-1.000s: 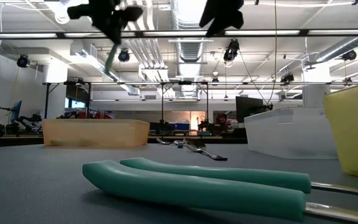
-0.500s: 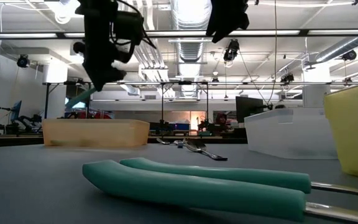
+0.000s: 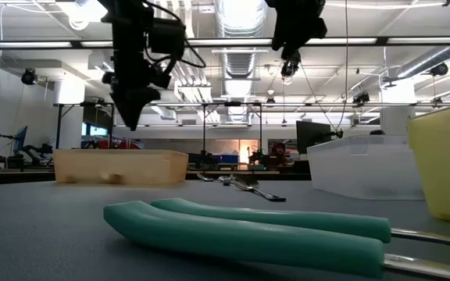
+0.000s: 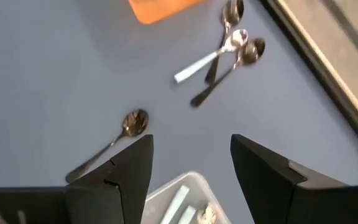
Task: Sort silverware by color (type)
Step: Put the black spoon into the yellow bin
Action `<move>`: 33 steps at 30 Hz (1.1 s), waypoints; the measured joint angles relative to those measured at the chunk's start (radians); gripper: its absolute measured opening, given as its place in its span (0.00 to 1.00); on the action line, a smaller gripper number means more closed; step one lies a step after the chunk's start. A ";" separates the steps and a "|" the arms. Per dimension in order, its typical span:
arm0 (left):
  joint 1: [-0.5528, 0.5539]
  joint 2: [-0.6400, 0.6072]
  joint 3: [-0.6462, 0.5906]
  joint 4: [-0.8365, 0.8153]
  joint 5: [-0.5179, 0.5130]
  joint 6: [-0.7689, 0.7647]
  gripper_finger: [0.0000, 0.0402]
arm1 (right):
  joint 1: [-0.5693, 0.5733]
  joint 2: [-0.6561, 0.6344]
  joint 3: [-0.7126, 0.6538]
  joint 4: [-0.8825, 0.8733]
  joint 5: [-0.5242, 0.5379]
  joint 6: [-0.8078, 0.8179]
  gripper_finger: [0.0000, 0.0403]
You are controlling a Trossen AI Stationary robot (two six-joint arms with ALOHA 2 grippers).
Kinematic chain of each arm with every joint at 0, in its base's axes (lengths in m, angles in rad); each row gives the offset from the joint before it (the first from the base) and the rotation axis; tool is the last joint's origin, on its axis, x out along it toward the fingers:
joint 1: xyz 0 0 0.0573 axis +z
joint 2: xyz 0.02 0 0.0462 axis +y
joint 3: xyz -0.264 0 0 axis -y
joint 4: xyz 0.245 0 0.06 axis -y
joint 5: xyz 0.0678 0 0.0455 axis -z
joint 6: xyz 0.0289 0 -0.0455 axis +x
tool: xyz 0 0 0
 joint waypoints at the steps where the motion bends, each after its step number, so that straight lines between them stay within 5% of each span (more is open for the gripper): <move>1: -0.003 0.000 0.010 0.023 0.080 0.010 0.31 | 0.006 0.000 -0.004 -0.006 0.000 0.019 0.51; 6: -0.069 -0.002 0.028 0.255 0.523 0.018 0.31 | 0.061 0.000 -0.049 -0.009 -0.001 0.093 0.51; 9: -0.157 0.000 0.021 0.415 0.638 -0.042 0.30 | 0.114 0.000 -0.092 -0.011 -0.020 0.141 0.51; 14: -0.318 0.003 0.019 0.475 0.474 -0.147 0.29 | 0.216 0.000 -0.173 0.046 0.011 0.267 0.51; 20: -0.473 -0.017 0.019 0.297 0.319 -0.364 0.29 | 0.321 0.000 -0.316 0.269 0.108 0.416 0.51; 26: -0.637 -0.044 0.018 0.215 0.193 -0.603 0.29 | 0.337 0.009 -0.481 0.548 0.222 0.682 0.51; 33: -0.760 -0.064 0.072 0.188 0.067 -0.695 0.29 | 0.332 0.087 -0.542 0.579 0.220 0.869 0.51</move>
